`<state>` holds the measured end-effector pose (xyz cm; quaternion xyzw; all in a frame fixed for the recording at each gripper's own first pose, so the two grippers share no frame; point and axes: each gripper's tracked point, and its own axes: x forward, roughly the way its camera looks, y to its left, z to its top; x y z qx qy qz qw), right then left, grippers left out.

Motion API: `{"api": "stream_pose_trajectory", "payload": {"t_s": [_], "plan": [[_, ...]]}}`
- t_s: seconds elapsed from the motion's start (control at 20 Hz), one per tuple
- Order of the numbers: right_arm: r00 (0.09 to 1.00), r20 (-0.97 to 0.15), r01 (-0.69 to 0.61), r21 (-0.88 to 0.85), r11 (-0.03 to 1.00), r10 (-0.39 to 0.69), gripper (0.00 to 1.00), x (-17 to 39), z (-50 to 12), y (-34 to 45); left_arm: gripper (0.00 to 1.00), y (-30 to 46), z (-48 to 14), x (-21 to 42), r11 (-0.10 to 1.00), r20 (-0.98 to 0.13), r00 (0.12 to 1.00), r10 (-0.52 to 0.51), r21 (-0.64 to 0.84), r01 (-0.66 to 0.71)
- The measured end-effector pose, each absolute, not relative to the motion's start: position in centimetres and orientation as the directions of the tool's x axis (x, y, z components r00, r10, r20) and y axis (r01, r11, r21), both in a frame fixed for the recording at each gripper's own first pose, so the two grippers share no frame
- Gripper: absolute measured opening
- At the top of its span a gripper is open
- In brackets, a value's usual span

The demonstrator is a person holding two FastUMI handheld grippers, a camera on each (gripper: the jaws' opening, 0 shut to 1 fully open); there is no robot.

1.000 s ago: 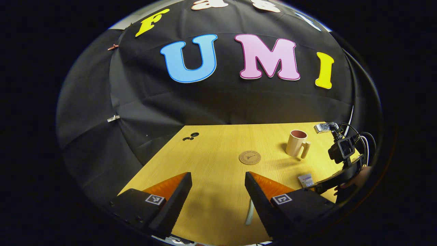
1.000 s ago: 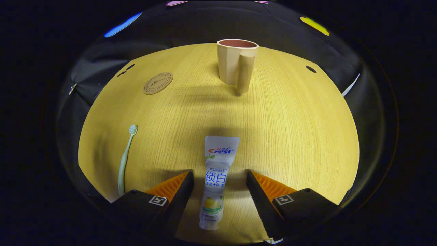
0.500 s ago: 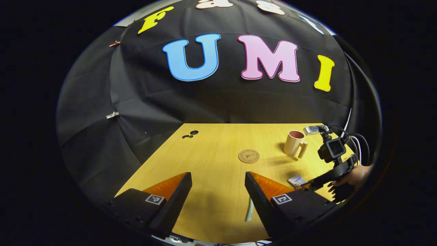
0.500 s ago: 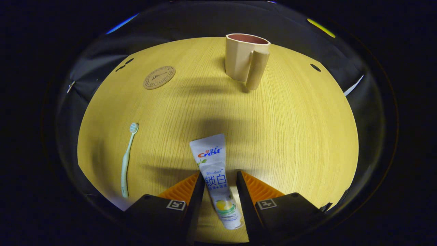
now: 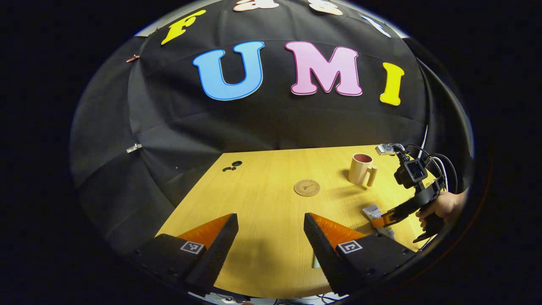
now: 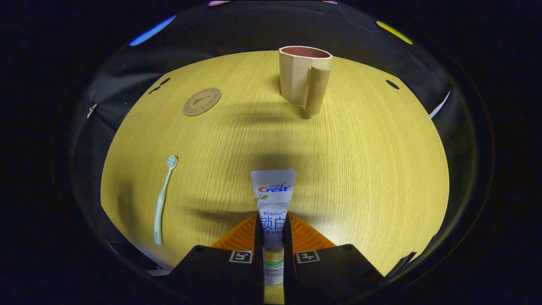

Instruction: Put the toothbrush and toothpaste on the desktop into the cup, then pick up the cup and place it on the coaster on the desktop.

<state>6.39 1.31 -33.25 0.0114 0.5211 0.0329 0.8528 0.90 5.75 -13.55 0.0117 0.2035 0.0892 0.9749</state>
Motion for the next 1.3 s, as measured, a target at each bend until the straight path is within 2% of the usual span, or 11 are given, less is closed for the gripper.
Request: {"api": "stream_pose_trajectory", "payload": {"t_s": [0.25,0.45,0.7,0.9,1.05,1.3], "plan": [[0.529,-0.843,-0.044,0.088,0.995,0.098,0.22,5.9,-29.9,0.7,0.99,2.7,-15.2,2.1,0.998,-0.455,0.889,0.048,-0.013,-0.061],[0.568,-0.813,-0.037,0.132,0.991,0.129,0.22,5.1,-27.4,0.0,0.98,0.6,-19.4,3.2,0.997,-0.6,0.8,-0.024,-0.072,-0.024],[0.584,-0.796,-0.041,0.169,0.985,0.161,0.22,4.5,-25.9,-0.9,0.94,-0.7,-24.2,5.1,0.998,-0.718,0.695,-0.041,-0.059,-0.002],[0.576,-0.797,-0.053,0.189,0.98,0.185,0.22,3.8,-25.4,-1.8,0.94,-0.7,-27.3,6.8,0.998,-0.761,0.648,-0.031,-0.063,-0.026],[0.575,-0.797,-0.044,0.196,0.98,0.185,0.22,3.6,-25.9,-2.4,0.93,-1.2,-29.7,7.0,0.997,-0.814,0.58,-0.036,-0.071,-0.038],[0.551,-0.807,-0.053,0.218,0.974,0.211,0.22,2.4,-26.8,-2.1,0.87,-1.0,-32.0,7.2,0.999,-0.863,0.505,-0.001,-0.019,-0.031]]}}
